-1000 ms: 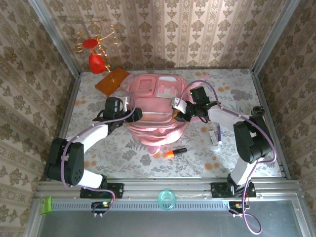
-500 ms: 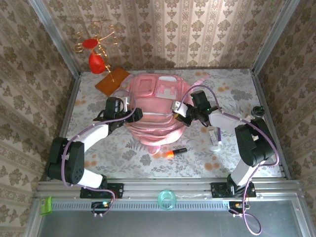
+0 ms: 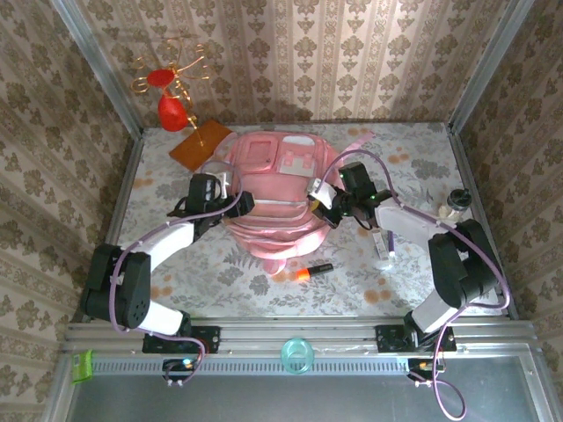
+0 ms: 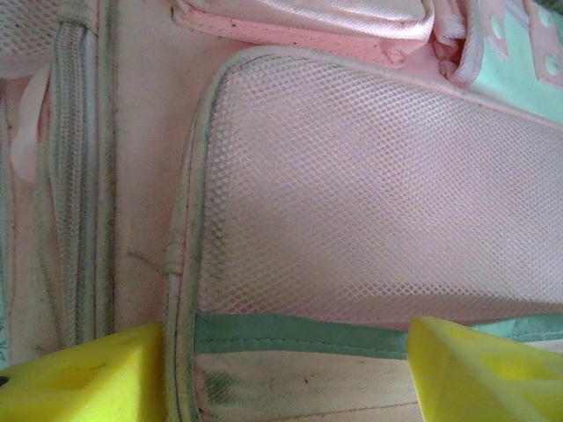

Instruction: Pack books, pencil case, and school supplies into a backpack

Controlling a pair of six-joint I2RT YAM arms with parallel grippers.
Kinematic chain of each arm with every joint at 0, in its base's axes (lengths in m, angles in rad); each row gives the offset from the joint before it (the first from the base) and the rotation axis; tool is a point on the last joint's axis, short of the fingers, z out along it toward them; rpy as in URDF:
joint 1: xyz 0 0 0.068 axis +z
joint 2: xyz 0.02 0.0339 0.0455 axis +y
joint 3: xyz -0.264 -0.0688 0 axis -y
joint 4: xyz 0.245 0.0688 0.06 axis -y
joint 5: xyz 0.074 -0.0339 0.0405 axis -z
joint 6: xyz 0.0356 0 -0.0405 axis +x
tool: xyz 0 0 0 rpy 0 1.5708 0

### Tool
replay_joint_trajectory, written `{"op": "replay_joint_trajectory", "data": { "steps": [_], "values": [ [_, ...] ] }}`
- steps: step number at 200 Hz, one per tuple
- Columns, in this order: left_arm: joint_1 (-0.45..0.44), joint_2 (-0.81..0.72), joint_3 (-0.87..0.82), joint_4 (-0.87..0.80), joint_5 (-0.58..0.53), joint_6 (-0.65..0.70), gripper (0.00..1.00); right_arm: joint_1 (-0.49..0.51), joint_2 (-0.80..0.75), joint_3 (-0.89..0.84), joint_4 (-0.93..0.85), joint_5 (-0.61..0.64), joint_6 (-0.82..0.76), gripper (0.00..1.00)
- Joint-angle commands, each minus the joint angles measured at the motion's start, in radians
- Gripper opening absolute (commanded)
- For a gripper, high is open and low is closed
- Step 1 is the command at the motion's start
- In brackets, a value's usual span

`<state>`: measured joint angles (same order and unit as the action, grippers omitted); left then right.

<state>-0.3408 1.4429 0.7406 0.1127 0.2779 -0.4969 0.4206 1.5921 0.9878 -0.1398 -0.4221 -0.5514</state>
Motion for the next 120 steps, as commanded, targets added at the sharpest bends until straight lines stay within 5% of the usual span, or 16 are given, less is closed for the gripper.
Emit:
{"op": "replay_joint_trajectory", "data": {
  "steps": [1,35,64,120],
  "values": [
    [-0.012,-0.006,-0.034,0.075,-0.022,-0.058,0.69,0.033,-0.041,0.013,-0.088,0.044,0.153,0.00],
    [-0.025,-0.008,-0.035,0.077,-0.023,-0.057,0.69,0.028,-0.083,-0.036,-0.032,0.074,0.159,0.00],
    [-0.026,-0.015,-0.030,0.061,-0.023,-0.048,0.69,-0.003,-0.106,-0.058,0.092,0.103,0.146,0.33],
    [-0.029,-0.087,-0.029,0.006,-0.104,-0.017,0.72,-0.068,0.033,0.139,0.015,-0.124,0.566,0.59]
  ]
}}
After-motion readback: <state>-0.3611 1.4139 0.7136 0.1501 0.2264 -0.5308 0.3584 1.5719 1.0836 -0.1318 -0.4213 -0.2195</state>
